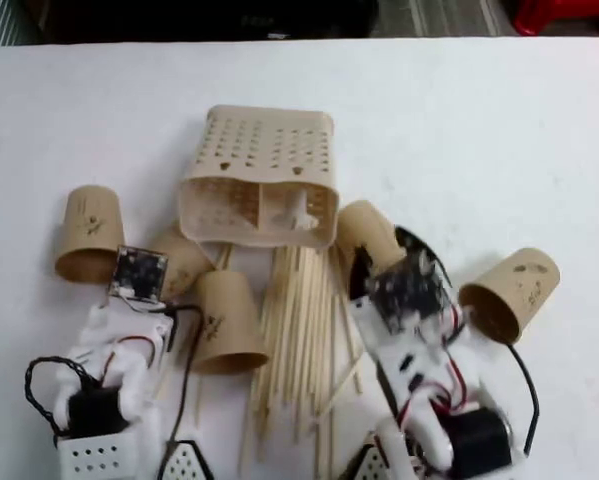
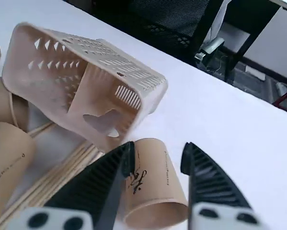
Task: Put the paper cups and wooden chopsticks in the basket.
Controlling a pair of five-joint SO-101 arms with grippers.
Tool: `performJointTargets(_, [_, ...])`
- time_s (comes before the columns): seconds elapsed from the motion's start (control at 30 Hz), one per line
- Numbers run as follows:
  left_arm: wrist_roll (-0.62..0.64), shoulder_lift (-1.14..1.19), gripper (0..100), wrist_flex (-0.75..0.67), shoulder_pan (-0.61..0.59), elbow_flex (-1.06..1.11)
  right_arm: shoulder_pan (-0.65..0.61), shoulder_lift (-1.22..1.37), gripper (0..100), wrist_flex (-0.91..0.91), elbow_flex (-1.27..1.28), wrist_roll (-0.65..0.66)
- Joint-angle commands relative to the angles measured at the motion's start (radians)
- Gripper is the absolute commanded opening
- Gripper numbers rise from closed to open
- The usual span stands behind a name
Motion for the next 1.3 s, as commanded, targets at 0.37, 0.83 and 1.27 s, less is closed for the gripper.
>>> performJointTargets(0.37, [0.002,-0.001,21,0.003,-0.022,-0.015,-0.097,0.601,21.9,-0.32,-0.172,-0.201])
performJointTargets(0.83, [0.002,-0.001,21,0.003,-0.022,-0.014,-0.048,0.947,14.3,-0.639,-0.176,-0.199])
performJointTargets(1.27, [0.002,-0.001,21,0.005,-0.022,-0.014,0.028,0.975,1.9,-0.243,-0.543,-0.201])
